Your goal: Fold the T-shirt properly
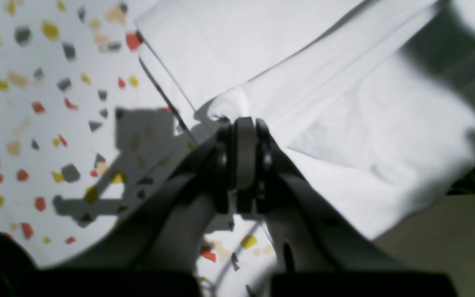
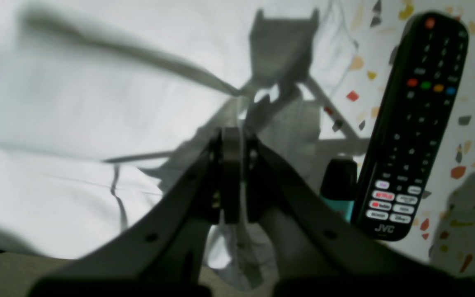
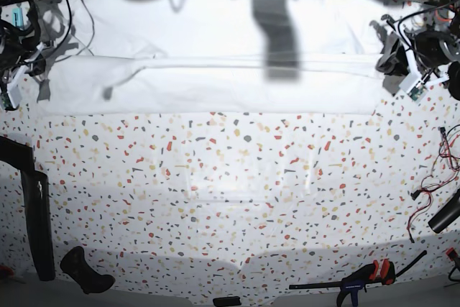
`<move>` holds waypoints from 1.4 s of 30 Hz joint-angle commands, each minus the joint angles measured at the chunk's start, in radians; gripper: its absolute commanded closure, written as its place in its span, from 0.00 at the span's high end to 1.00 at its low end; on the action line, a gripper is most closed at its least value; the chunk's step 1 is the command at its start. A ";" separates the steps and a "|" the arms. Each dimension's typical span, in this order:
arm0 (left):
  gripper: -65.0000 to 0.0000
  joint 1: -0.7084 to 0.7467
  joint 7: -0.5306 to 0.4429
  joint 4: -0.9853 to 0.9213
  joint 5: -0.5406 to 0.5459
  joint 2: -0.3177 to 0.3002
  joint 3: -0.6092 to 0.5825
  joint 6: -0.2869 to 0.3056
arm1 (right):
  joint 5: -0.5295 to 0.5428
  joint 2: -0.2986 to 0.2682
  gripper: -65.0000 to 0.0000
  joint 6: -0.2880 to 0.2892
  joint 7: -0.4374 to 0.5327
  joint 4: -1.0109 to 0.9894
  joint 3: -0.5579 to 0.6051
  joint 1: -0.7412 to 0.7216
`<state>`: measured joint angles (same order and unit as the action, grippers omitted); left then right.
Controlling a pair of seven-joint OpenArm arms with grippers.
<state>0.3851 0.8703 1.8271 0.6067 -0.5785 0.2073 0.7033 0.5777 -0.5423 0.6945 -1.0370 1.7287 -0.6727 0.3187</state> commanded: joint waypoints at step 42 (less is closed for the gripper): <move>0.23 -0.119 -0.035 0.005 -0.371 0.164 0.007 -0.312 | 0.050 -0.022 0.00 -0.021 -0.005 0.014 -0.006 -0.005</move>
<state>0.2718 0.8505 1.8172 0.2317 -0.3969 0.2085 0.3923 0.6178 -0.5411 0.6739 -1.0519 1.7287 -0.6724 0.3187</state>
